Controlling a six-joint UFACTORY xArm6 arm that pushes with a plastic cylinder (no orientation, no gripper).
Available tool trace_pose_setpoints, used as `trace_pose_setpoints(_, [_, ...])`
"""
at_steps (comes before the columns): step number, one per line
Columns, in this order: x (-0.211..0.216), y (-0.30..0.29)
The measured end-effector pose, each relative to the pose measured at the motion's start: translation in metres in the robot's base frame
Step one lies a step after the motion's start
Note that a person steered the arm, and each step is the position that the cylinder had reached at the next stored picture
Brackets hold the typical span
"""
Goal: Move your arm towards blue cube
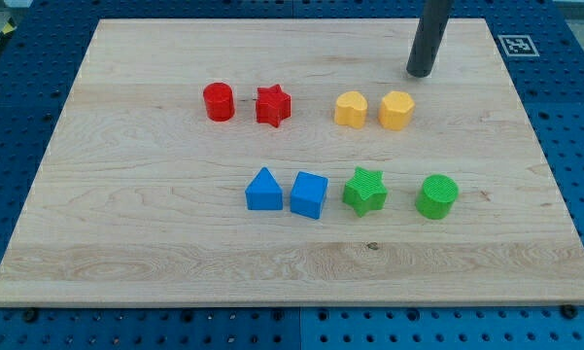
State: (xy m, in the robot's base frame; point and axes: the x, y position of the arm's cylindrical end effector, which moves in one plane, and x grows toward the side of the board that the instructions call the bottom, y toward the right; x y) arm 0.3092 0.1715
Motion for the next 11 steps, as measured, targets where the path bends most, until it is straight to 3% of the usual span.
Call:
trace_pose_setpoints(3, [0.014, -0.006])
trace_pose_setpoints(6, [0.112, 0.062])
trace_pose_setpoints(7, [0.135, 0.023])
trace_pose_setpoints(9, [0.138, -0.115])
trace_pose_setpoints(11, [0.173, -0.145])
